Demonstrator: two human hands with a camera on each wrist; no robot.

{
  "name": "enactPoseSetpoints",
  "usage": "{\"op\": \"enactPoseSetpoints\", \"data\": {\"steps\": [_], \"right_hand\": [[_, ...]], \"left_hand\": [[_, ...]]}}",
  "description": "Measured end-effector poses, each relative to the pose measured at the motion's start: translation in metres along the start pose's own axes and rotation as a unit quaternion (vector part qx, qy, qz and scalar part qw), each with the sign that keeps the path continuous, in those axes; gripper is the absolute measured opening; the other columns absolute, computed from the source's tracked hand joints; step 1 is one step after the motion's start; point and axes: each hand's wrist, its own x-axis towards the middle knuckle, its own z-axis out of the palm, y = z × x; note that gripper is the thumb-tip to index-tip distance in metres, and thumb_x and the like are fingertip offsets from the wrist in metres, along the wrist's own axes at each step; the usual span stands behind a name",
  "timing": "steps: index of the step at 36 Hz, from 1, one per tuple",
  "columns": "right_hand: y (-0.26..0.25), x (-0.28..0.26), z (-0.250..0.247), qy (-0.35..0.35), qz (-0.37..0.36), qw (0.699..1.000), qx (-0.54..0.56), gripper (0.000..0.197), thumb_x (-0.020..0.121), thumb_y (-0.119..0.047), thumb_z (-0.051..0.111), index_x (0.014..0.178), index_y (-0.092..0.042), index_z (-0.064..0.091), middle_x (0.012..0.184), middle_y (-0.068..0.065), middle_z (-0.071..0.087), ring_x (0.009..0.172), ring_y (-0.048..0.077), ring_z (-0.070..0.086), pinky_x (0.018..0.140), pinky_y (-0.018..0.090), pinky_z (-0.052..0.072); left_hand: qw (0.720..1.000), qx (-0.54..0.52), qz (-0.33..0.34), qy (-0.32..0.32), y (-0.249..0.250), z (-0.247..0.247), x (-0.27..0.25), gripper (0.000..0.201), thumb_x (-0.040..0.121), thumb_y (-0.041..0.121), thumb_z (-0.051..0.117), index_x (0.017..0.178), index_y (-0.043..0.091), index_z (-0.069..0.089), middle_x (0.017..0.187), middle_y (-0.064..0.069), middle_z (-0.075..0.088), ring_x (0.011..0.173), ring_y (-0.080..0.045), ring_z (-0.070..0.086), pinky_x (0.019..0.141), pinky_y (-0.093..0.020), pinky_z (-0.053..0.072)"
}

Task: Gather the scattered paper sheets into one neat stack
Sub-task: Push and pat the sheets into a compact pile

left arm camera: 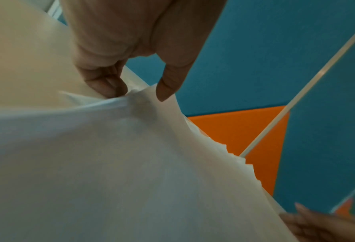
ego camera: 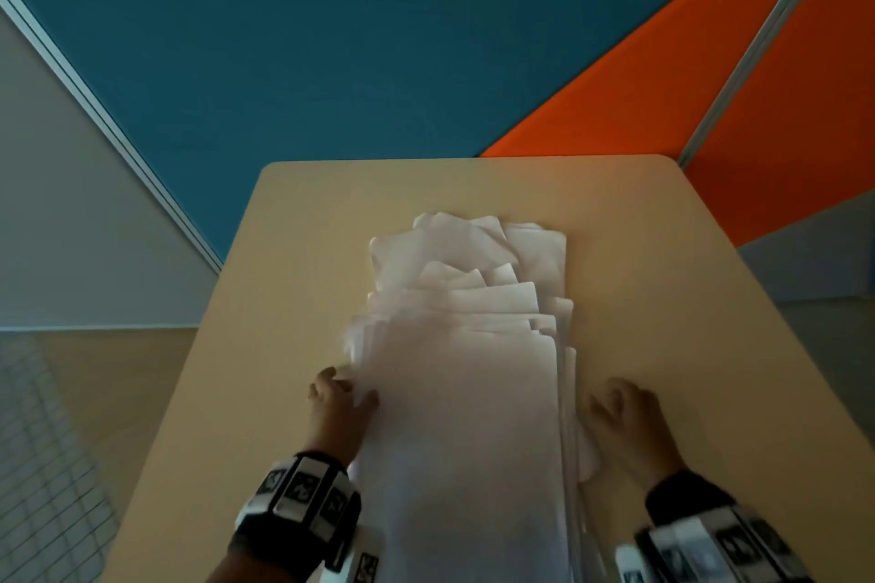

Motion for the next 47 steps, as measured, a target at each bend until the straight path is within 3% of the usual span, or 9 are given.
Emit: {"op": "enactPoseSetpoints", "data": {"steps": [4,9,12,18,27,37,40,43,47], "right_hand": [[-0.016,0.039,-0.001,0.004,0.03,0.999,0.015,0.041,0.087,-0.026,0.058,0.117,0.001,0.053,0.117,0.022,0.05,0.108,0.033,0.049,0.096,0.037,0.039],[-0.052,0.051,0.022,0.004,0.025,1.0,0.003,0.058,0.087,-0.028,0.058,0.132,0.003,0.038,0.135,0.028,0.041,0.126,0.039,0.04,0.106,0.04,0.031],[-0.059,0.049,0.033,-0.012,-0.001,1.0,-0.001,0.069,0.087,-0.028,0.06,0.138,0.003,0.026,0.141,0.025,0.035,0.13,0.038,0.036,0.109,0.041,0.029],[-0.044,0.071,0.016,-0.009,-0.014,1.0,0.0,0.056,0.079,-0.033,0.068,0.119,0.001,0.048,0.121,0.025,0.05,0.114,0.039,0.049,0.096,0.041,0.041],[-0.079,0.101,0.021,-0.01,-0.013,1.0,0.012,0.062,0.087,-0.038,0.056,0.136,-0.005,0.037,0.14,0.022,0.037,0.128,0.037,0.039,0.107,0.042,0.034],[-0.084,0.099,0.011,-0.067,-0.061,0.996,0.006,0.053,0.09,-0.024,0.055,0.137,-0.012,0.035,0.138,0.02,0.034,0.123,0.034,0.043,0.102,0.035,0.036],[-0.058,0.092,-0.001,0.003,-0.009,1.0,0.022,0.053,0.084,-0.026,0.064,0.128,-0.005,0.044,0.127,0.022,0.043,0.104,0.036,0.054,0.093,0.041,0.046],[-0.036,0.082,-0.003,0.009,0.009,1.0,-0.012,0.048,0.081,-0.024,0.068,0.116,0.003,0.051,0.118,0.026,0.051,0.091,0.029,0.051,0.079,0.031,0.039],[-0.031,0.051,0.022,0.009,-0.046,0.999,-0.022,0.055,0.076,-0.027,0.073,0.119,0.001,0.051,0.117,0.022,0.055,0.104,0.033,0.056,0.079,0.031,0.041]], "left_hand": [[1.0,-0.015,-0.022,-0.001,0.028,0.006,0.015,0.06,0.081,0.015,0.067,0.128,-0.012,0.041,0.129,-0.032,0.048,0.125,-0.04,0.041,0.105,-0.042,0.034],[0.996,-0.003,-0.077,-0.039,0.052,0.022,0.037,0.088,0.068,0.045,0.069,0.133,-0.006,0.039,0.136,-0.029,0.044,0.126,-0.042,0.043,0.109,-0.047,0.036],[0.996,0.002,-0.065,-0.057,0.06,0.029,0.037,0.075,0.078,0.031,0.069,0.133,-0.005,0.034,0.139,-0.03,0.037,0.129,-0.044,0.038,0.108,-0.05,0.034],[1.0,0.025,-0.017,-0.004,0.06,0.022,0.044,0.068,0.082,0.025,0.066,0.133,-0.005,0.033,0.14,-0.028,0.029,0.132,-0.041,0.029,0.111,-0.04,0.023],[0.999,-0.043,-0.024,-0.014,0.097,0.03,0.076,0.078,0.08,0.024,0.069,0.135,-0.01,0.025,0.143,-0.028,0.029,0.134,-0.04,0.031,0.112,-0.047,0.029],[0.995,-0.002,0.062,-0.073,0.084,0.025,0.085,0.071,0.074,0.018,0.073,0.135,0.018,0.037,0.127,-0.023,0.044,0.12,-0.038,0.045,0.105,-0.044,0.039],[0.996,-0.043,0.062,-0.051,0.07,0.011,0.084,0.09,0.07,0.012,0.078,0.141,0.007,0.023,0.127,-0.027,0.05,0.119,-0.038,0.049,0.103,-0.044,0.042],[0.998,-0.021,0.029,-0.06,0.062,0.0,0.085,0.085,0.07,0.012,0.079,0.135,-0.008,0.027,0.128,-0.025,0.053,0.114,-0.035,0.056,0.094,-0.04,0.045],[0.99,0.067,0.081,-0.099,0.058,0.0,0.063,0.07,0.072,0.023,0.078,0.125,-0.004,0.041,0.128,-0.019,0.056,0.115,-0.031,0.055,0.096,-0.039,0.046]]}}
